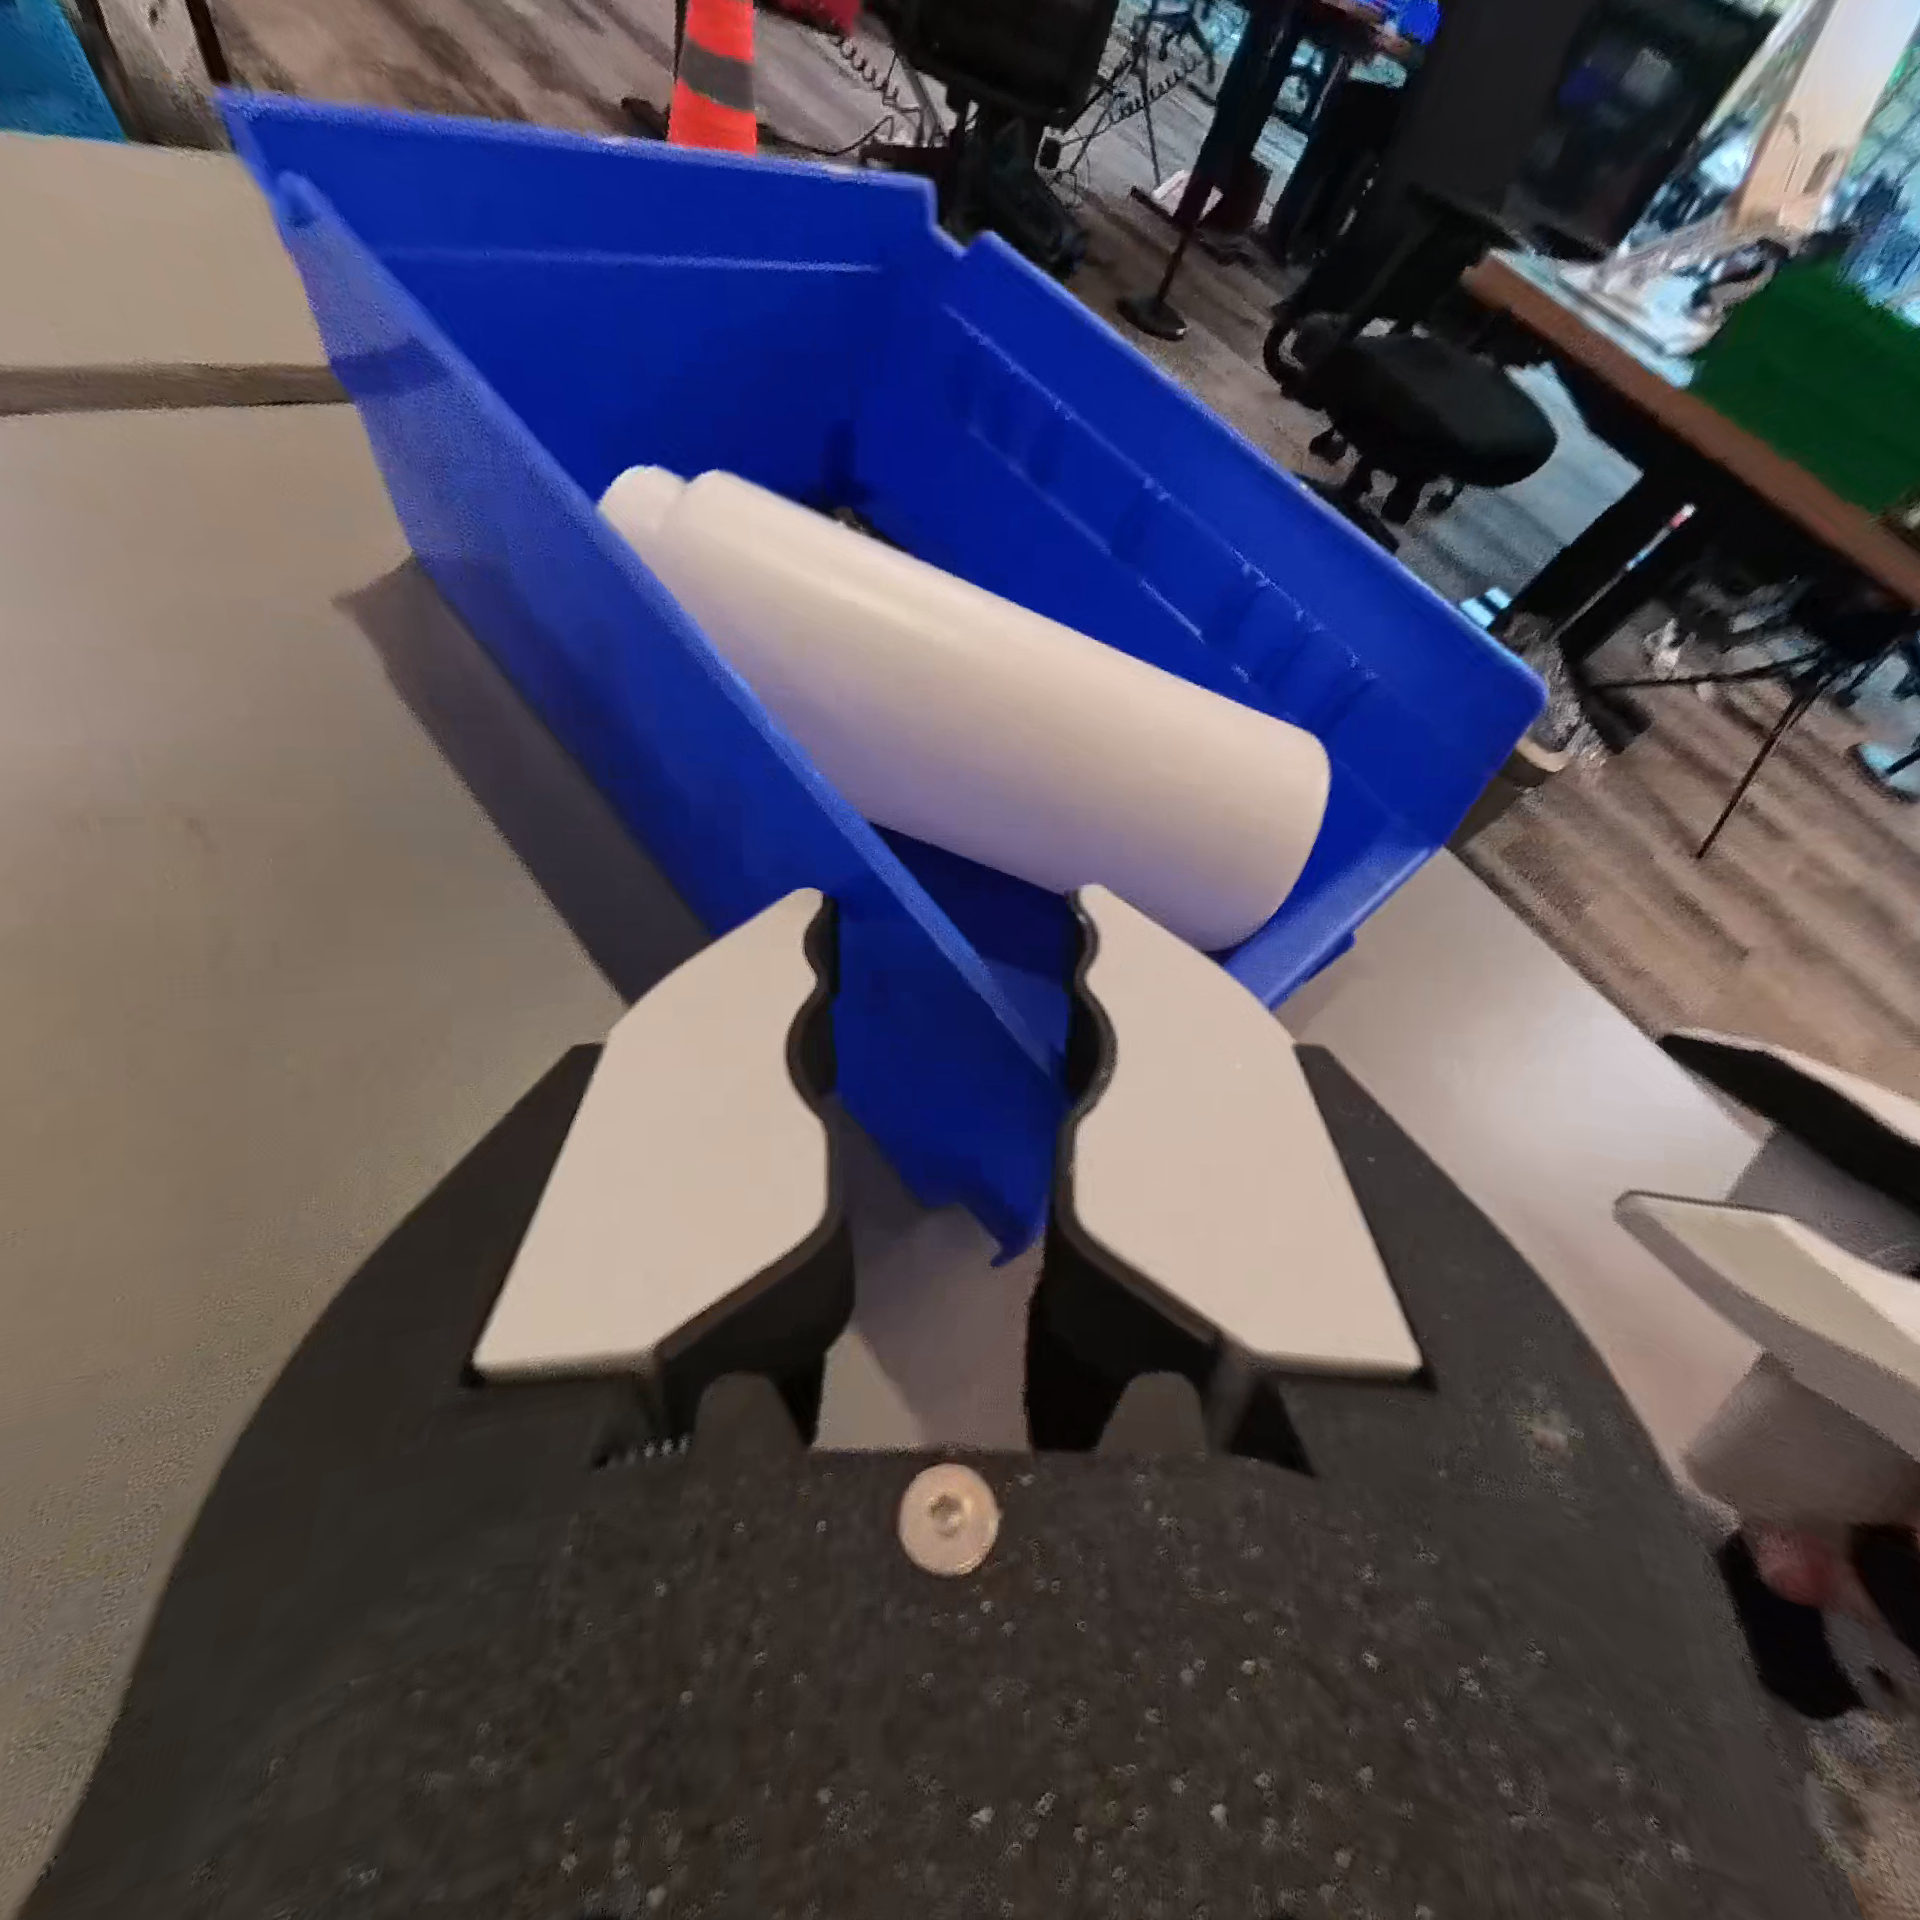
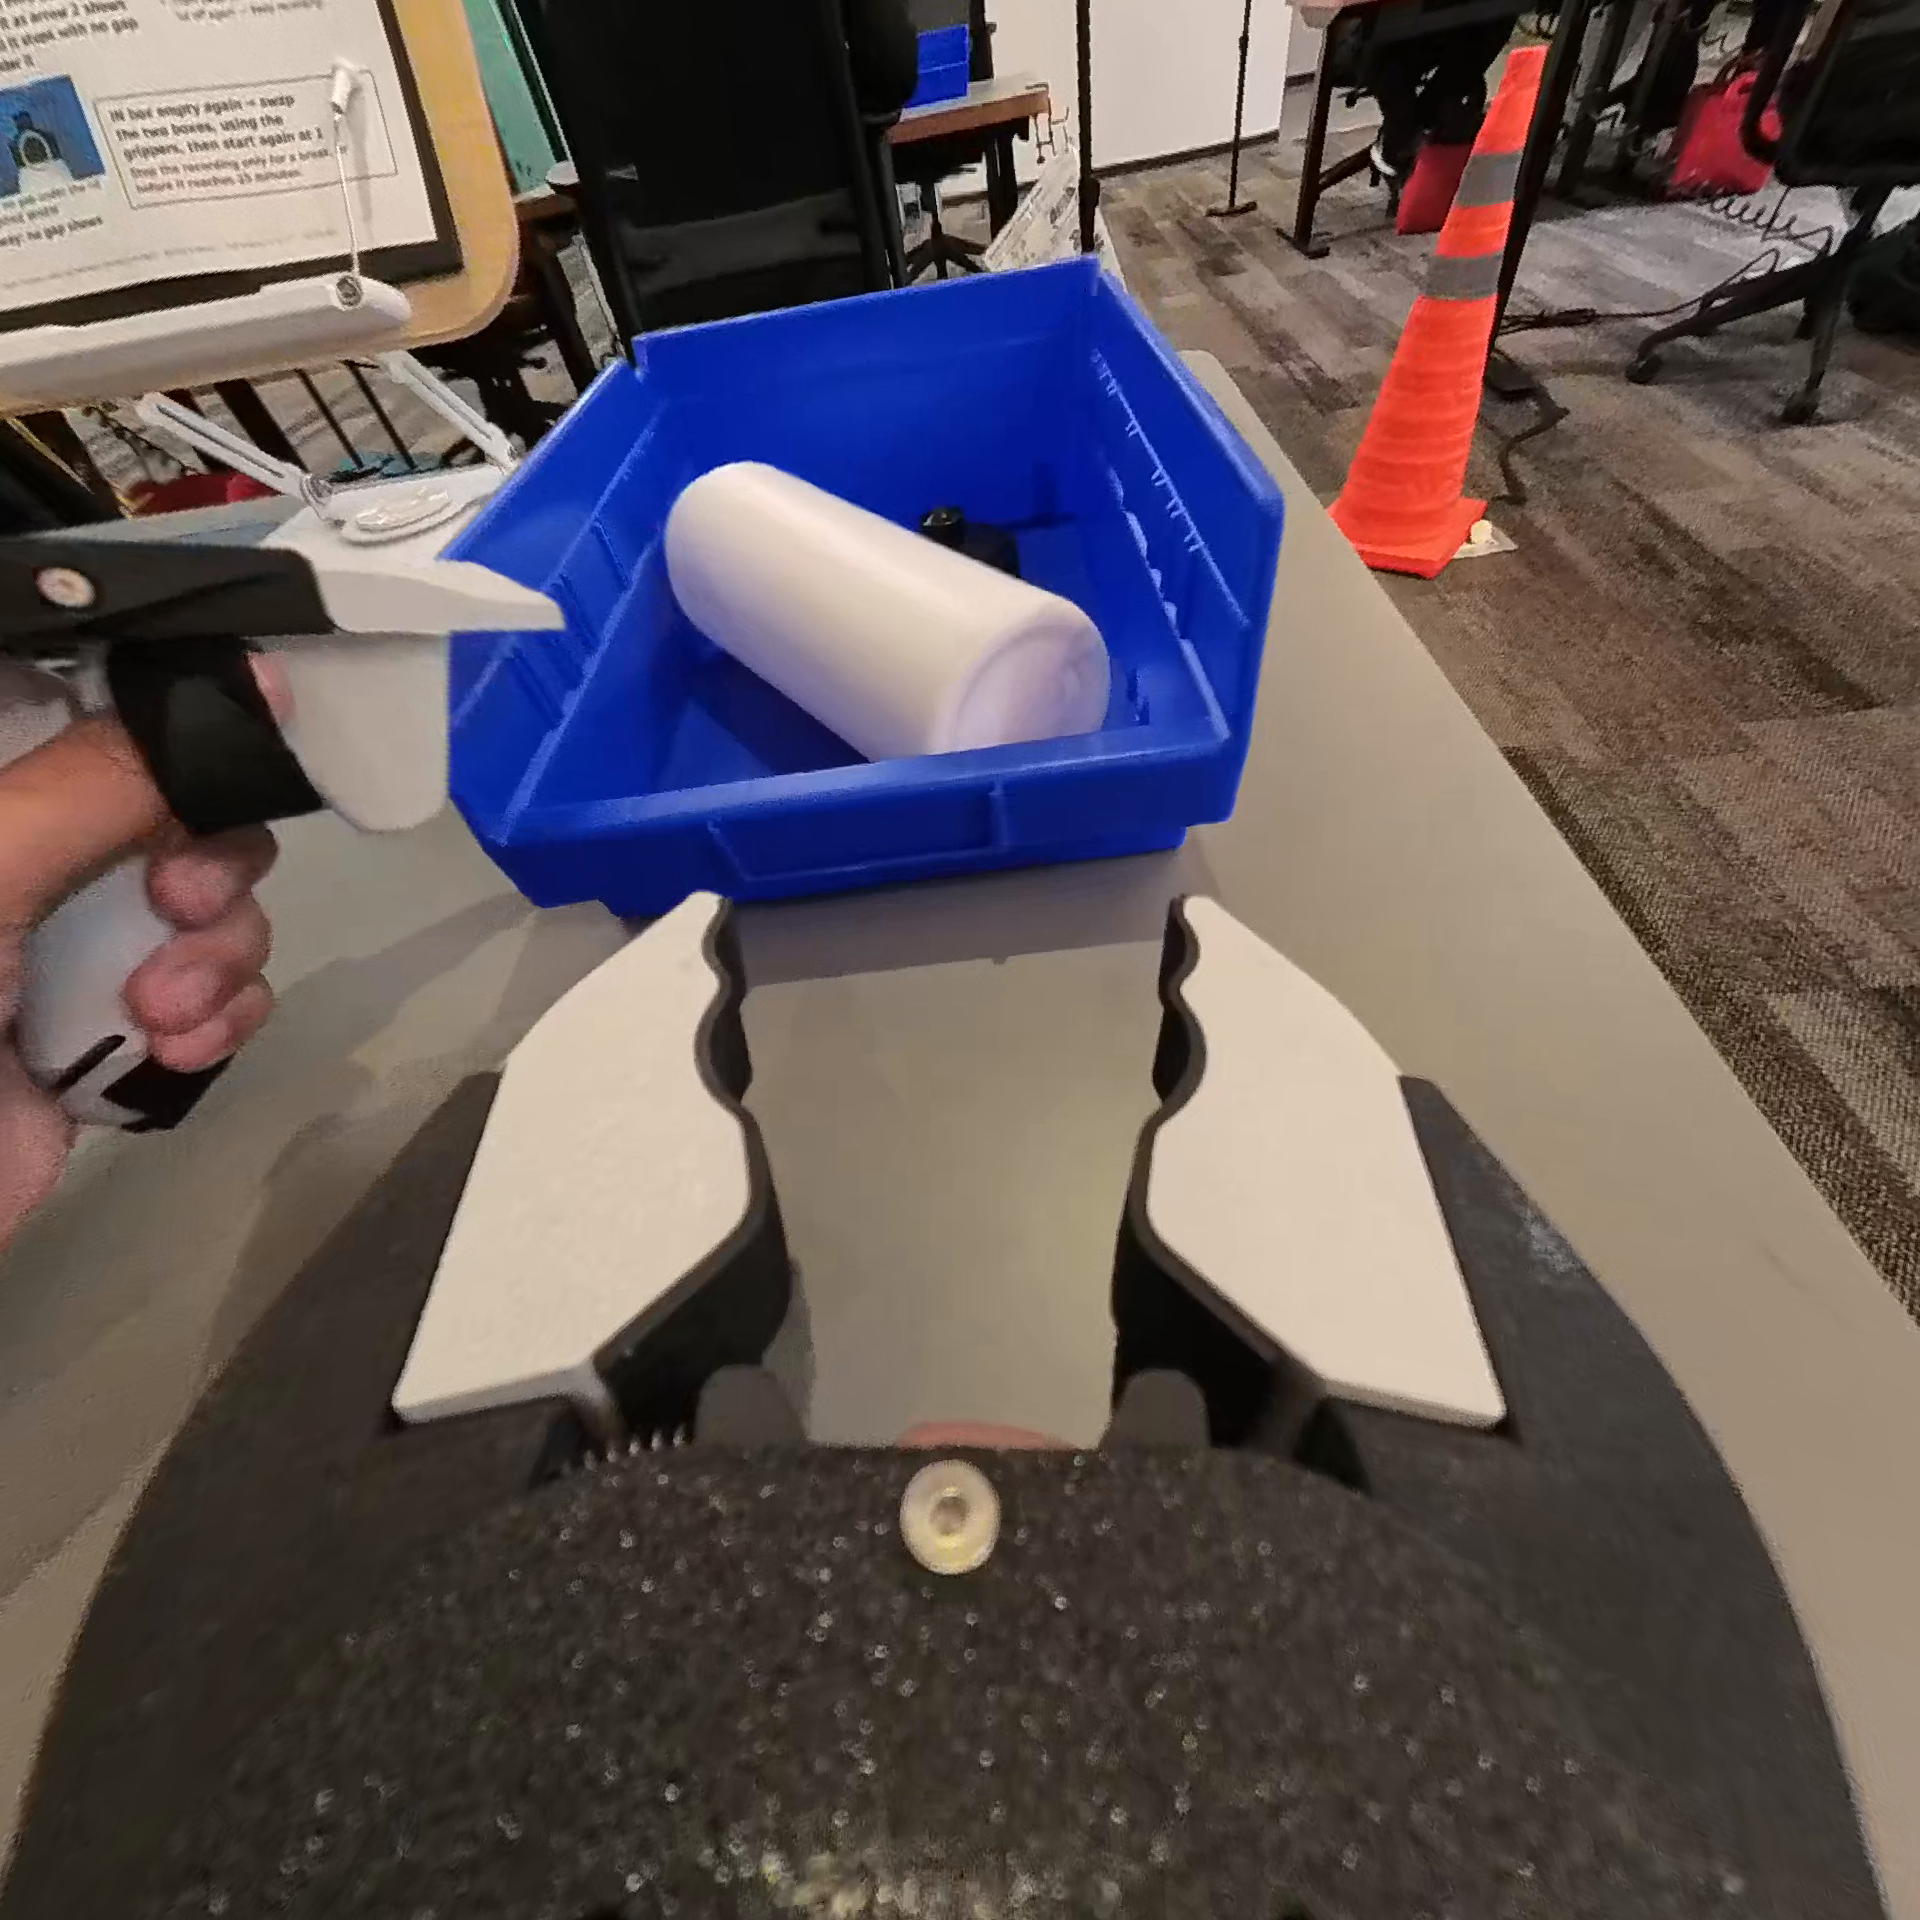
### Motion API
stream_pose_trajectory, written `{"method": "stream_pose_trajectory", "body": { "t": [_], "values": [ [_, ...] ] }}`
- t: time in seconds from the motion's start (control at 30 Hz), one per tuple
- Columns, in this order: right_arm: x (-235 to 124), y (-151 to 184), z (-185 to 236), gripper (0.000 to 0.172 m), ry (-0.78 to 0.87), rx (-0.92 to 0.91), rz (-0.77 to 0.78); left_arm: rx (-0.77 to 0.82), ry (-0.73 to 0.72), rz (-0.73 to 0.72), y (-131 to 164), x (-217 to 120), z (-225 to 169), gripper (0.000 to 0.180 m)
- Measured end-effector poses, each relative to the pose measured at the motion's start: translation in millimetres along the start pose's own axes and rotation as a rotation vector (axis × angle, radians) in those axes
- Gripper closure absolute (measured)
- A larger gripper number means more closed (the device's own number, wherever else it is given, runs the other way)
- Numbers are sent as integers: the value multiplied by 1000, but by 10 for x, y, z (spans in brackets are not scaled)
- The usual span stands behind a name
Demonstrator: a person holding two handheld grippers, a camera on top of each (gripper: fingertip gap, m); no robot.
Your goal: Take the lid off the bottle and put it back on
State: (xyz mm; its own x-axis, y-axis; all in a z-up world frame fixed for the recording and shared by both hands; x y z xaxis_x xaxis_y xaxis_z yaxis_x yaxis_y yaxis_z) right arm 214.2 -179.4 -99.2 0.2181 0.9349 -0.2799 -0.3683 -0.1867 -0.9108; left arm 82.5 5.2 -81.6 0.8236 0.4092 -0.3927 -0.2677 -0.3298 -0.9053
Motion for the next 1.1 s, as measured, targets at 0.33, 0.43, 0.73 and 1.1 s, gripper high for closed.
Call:
{"method": "stream_pose_trajectory", "body": {
  "t": [0.33, 0.43, 0.73, 1.1],
  "values": [
    [259, 4, 106, 109, 72, 27, 44, 46, -248, 25, 131, -481, 89, 176],
    [268, 21, 219, 124, 63, 14, 42, 58, -238, 23, 185, -582, 39, 176],
    [202, -52, 625, 168, 112, 107, -16, 83, -339, -60, 268, -1205, 241, 176],
    [717, 223, 2663, 167, -127, 23, 68, 7, -587, -73, 382, -2722, 1686, 176]
  ]
}}
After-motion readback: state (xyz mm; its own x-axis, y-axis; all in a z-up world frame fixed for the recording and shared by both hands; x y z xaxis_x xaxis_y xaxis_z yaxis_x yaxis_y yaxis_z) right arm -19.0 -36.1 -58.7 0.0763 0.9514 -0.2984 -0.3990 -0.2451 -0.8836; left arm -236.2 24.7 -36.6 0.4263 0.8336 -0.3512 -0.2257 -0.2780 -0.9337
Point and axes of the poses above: each gripper's, where its closed fingertips meet, x out along the fingers, y out of its underside, z = x × y across the jaws, the point moved 8 cm from there along -x, back along the fingers, and after that the axes turned 10 degrees about x, right-handed, at the moved point
